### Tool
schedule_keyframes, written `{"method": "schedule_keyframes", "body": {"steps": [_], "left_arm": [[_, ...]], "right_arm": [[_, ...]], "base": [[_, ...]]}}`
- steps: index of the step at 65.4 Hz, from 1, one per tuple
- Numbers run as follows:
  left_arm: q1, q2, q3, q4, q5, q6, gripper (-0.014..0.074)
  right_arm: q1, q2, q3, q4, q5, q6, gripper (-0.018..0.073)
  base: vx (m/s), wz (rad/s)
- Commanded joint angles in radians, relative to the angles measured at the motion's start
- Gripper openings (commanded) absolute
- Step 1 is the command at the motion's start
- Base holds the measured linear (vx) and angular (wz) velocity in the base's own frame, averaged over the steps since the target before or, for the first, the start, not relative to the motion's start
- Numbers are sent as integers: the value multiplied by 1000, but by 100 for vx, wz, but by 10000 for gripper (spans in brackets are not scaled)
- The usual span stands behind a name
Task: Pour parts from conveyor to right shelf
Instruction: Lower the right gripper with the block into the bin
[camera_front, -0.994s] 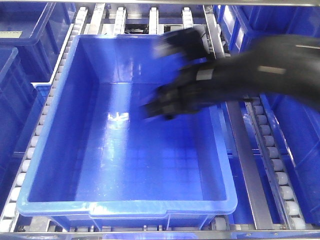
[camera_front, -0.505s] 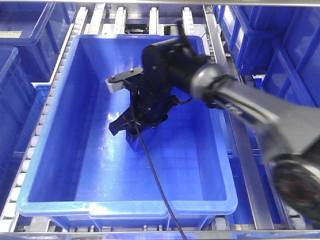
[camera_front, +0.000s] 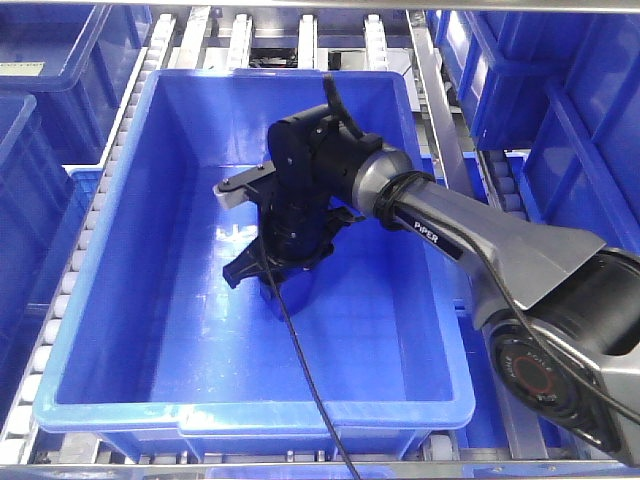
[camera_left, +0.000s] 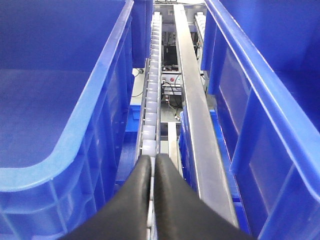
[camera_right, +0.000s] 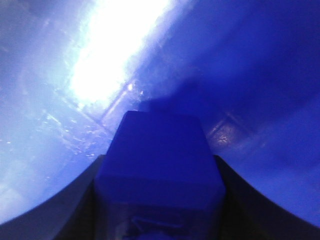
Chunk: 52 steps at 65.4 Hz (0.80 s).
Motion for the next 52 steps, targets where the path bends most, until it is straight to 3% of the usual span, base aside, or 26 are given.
{"method": "schedule_keyframes", "body": {"steps": [1, 19, 44, 52], "left_arm": [[-7, -13, -20, -8, -74, -8, -6], [-7, -13, -20, -8, -74, -8, -6], [-7, -13, -20, -8, -74, -8, -6], [-7, -13, -20, -8, -74, -8, -6]], "right_arm": [[-4, -57, -33, -23, -8, 3, 9], [-4, -52, -33, -46, -8, 3, 112], [-3, -52, -33, -60, -8, 59, 578], [-2, -56, -33, -69, -16, 58, 645]], "base": [[0, 0], [0, 0], [0, 0], [0, 0]]}}
